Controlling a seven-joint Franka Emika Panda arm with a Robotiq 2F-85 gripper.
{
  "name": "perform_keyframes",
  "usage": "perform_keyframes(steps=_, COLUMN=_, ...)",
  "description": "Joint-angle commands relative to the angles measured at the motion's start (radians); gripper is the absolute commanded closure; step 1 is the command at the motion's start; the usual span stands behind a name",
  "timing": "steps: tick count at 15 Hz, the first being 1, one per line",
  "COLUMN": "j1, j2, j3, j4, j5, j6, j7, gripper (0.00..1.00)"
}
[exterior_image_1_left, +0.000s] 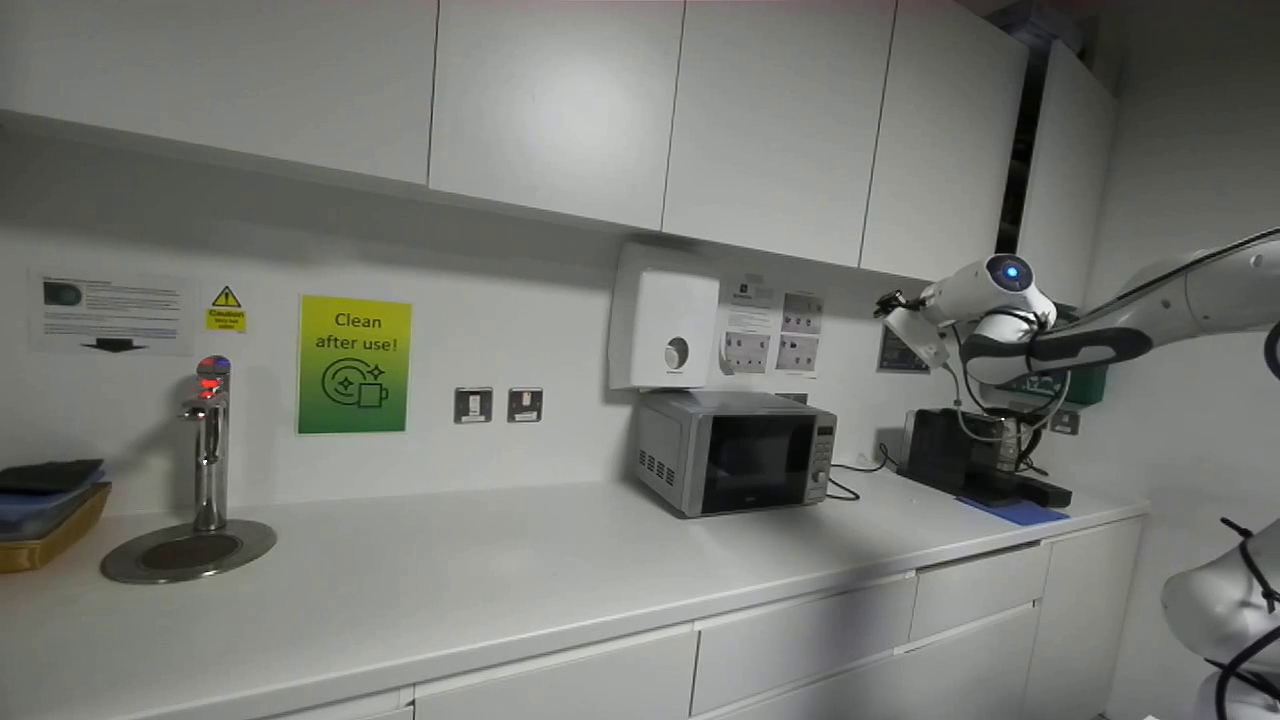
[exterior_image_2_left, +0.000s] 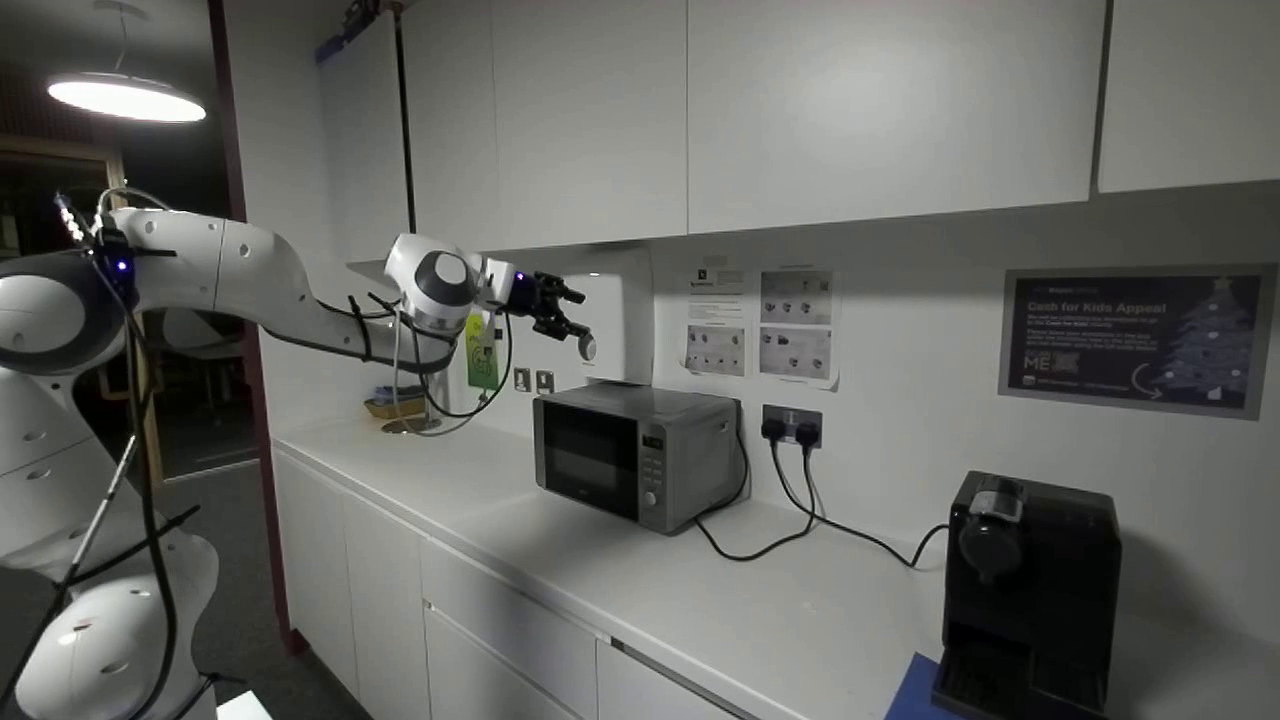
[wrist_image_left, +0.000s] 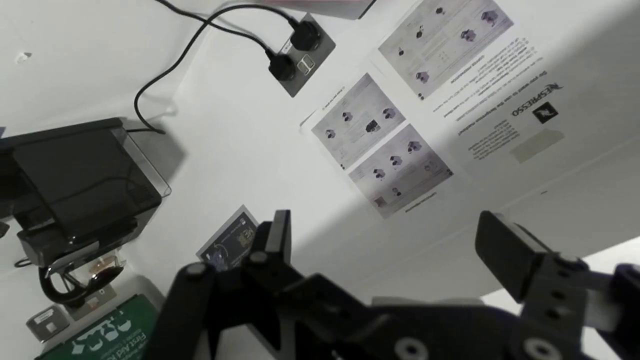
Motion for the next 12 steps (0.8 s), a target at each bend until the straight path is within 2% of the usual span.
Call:
perform_keyframes(steps=1, j1=-0.161, j2=0.036, j3=0.066, j4=0.091, j5=-0.162, j6=0.038, j7=0.171, gripper=0.0)
perform_keyframes(steps=5, j1=-0.318, j2=0.076, j3=0.139, j4=0.194, j5=-0.365, j6=0.018, j7=0.432, gripper=0.0)
perform_keyframes(steps=7, j1=-0.371, j2=0.103, j3=0.176, j4=0.246, j5=-0.466, j6=0.002, j7=0.574, gripper=0.0)
perform_keyframes(steps=12, j1=-0.414, j2=0.193, j3=0.245, j4=0.356, j5=-0.67, j6=-0.025, j7=0.869, gripper=0.0)
